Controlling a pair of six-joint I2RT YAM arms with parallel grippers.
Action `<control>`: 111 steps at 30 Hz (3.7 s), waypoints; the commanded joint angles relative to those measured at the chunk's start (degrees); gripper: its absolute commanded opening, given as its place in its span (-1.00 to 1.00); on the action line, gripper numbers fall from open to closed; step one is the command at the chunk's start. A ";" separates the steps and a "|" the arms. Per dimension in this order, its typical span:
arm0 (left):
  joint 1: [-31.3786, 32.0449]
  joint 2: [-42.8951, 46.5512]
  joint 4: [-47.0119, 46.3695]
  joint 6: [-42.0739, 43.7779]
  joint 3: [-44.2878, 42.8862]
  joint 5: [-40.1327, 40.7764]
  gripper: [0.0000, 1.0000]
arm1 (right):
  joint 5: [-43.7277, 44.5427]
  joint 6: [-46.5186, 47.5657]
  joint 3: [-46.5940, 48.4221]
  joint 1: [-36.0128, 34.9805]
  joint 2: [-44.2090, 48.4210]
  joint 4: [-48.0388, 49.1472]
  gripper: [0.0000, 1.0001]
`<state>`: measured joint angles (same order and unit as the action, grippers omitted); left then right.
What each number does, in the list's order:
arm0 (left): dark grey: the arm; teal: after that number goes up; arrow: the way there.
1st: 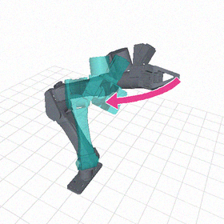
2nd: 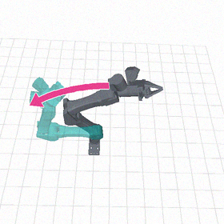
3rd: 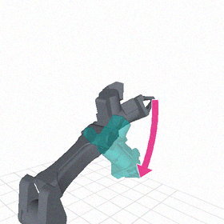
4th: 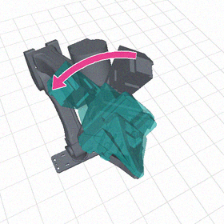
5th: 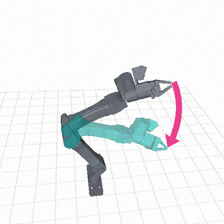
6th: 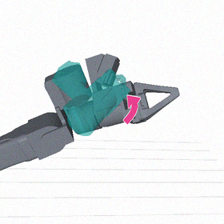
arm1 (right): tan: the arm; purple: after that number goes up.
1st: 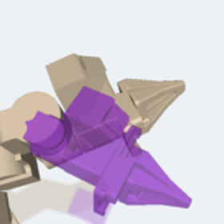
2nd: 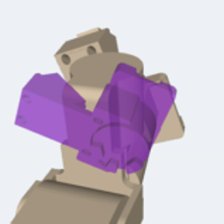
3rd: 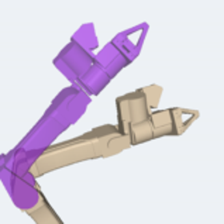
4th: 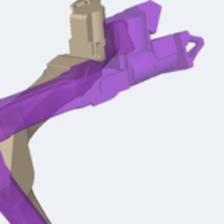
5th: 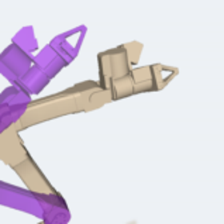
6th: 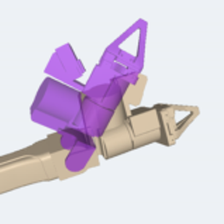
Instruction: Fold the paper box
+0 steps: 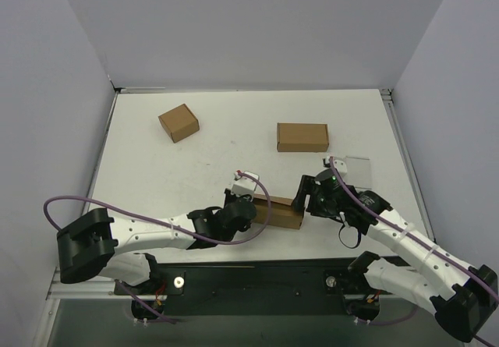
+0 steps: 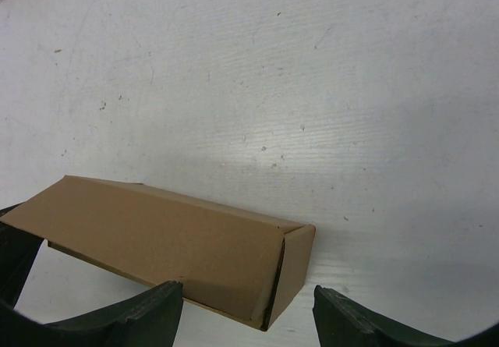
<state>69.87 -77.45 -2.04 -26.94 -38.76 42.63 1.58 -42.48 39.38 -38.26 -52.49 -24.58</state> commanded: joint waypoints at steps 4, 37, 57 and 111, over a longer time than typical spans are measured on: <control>1.50 -2.88 10.66 0.83 0.53 -7.21 -1.00 | 1.40 -1.82 -3.25 0.38 0.11 1.02 0.25; 2.38 12.50 2.92 22.10 3.43 -28.12 0.85 | 4.57 -2.26 -4.75 0.64 -0.95 4.45 0.02; -12.21 17.08 -3.75 8.75 -0.70 -37.36 0.59 | 5.89 -1.47 -5.18 0.56 -1.83 3.84 -0.01; -3.86 18.48 -1.30 2.51 5.28 -26.55 0.60 | -6.59 -11.22 -5.35 0.64 3.09 11.22 0.66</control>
<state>65.45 -59.53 -3.33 -23.83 -32.27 17.52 -3.97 -51.35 36.64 -37.85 -48.64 -16.27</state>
